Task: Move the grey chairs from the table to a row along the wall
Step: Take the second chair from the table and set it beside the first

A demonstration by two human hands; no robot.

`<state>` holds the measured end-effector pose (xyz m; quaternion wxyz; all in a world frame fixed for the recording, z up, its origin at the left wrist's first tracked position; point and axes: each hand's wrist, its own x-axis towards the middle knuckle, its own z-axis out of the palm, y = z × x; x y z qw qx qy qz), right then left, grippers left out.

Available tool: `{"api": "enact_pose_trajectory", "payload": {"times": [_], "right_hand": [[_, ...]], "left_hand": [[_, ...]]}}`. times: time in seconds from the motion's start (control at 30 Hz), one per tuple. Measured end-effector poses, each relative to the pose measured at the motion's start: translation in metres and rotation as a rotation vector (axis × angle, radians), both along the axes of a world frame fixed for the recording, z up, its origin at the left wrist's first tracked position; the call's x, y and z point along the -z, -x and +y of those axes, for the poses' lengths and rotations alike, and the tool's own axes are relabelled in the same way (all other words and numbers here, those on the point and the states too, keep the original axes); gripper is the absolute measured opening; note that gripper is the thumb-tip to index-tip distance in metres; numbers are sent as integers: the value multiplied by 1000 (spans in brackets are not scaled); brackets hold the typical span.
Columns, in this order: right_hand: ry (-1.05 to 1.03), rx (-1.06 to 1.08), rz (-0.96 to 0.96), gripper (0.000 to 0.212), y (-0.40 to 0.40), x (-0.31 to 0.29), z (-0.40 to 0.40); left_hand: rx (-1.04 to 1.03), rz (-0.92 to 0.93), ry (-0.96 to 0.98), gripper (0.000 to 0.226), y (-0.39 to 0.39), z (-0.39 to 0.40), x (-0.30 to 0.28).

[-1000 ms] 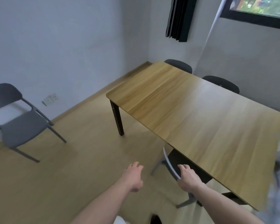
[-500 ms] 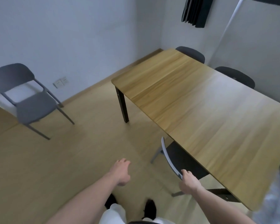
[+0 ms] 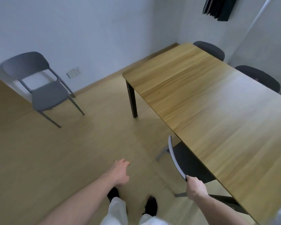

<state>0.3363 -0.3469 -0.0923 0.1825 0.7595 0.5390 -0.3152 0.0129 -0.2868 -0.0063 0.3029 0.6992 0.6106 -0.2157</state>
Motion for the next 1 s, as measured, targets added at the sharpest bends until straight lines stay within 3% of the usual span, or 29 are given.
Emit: {"api": "enact_pose_trajectory", "payload": {"times": [0.27, 0.6, 1.0], "right_hand": [[-90, 7, -48, 27, -18, -1, 11], [-33, 46, -24, 31, -4, 5, 10], [-37, -29, 162, 33, 110, -11, 72]], "left_hand": [[-22, 44, 9, 59, 17, 6, -1], [-22, 49, 34, 55, 21, -6, -2], [-81, 61, 54, 55, 36, -11, 4]]}}
